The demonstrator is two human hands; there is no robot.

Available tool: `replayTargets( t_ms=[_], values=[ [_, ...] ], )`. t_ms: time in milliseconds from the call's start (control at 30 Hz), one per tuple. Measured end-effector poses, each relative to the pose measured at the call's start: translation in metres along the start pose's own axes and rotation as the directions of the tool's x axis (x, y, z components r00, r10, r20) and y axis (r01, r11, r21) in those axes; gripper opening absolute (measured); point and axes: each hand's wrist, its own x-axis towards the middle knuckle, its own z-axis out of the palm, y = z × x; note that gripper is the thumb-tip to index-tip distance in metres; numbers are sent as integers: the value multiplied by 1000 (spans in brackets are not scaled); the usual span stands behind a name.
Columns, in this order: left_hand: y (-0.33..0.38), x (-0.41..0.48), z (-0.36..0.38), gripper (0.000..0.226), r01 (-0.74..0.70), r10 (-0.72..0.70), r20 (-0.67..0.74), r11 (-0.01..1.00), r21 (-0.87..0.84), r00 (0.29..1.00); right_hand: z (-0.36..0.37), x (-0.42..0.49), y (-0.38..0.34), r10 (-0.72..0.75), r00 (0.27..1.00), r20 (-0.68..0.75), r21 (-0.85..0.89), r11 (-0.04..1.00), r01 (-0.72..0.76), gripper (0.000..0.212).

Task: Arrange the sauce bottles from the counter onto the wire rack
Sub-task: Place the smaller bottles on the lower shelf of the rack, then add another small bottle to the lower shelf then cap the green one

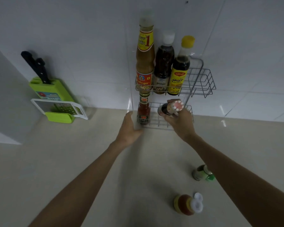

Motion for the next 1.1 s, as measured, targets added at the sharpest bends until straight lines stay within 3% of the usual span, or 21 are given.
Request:
replayTargets(
  t_ms=[167,333,467,567,633,700,800,933,1000,1100],
  values=[
    [11,53,0,100,122,-104,110,978,-170,988,33,32,40,74,982,174,-147,988,-49,38],
    [10,71,4,104,157,-92,250,954,-254,964,53,59,51,184,934,305,-239,964,-112,59],
    [5,72,14,102,166,-86,247,933,-321,965,60,66,59,248,900,360,-323,938,-130,58],
    [6,70,14,105,154,-76,243,935,-320,967,60,62,59,297,857,422,-278,942,-189,63],
    [9,68,11,109,163,-85,256,939,-302,963,56,53,53,298,855,424,-230,949,-217,72],
    [13,59,9,108,188,-127,225,942,-278,966,47,39,42,273,908,319,-187,957,-222,73],
    [10,36,12,92,155,-138,88,960,-232,986,15,-4,29,108,981,161,-130,988,-88,57],
    [-20,-24,35,68,11,-7,16,972,-236,1000,-27,-100,38,-119,979,167,-216,964,154,39],
    [-38,-56,54,64,-17,31,61,975,-223,998,-40,-150,53,-107,963,249,-266,948,174,42],
    [-61,-100,83,63,-7,31,146,986,-164,989,-54,-209,77,63,906,418,-349,932,96,54]
  ],
)
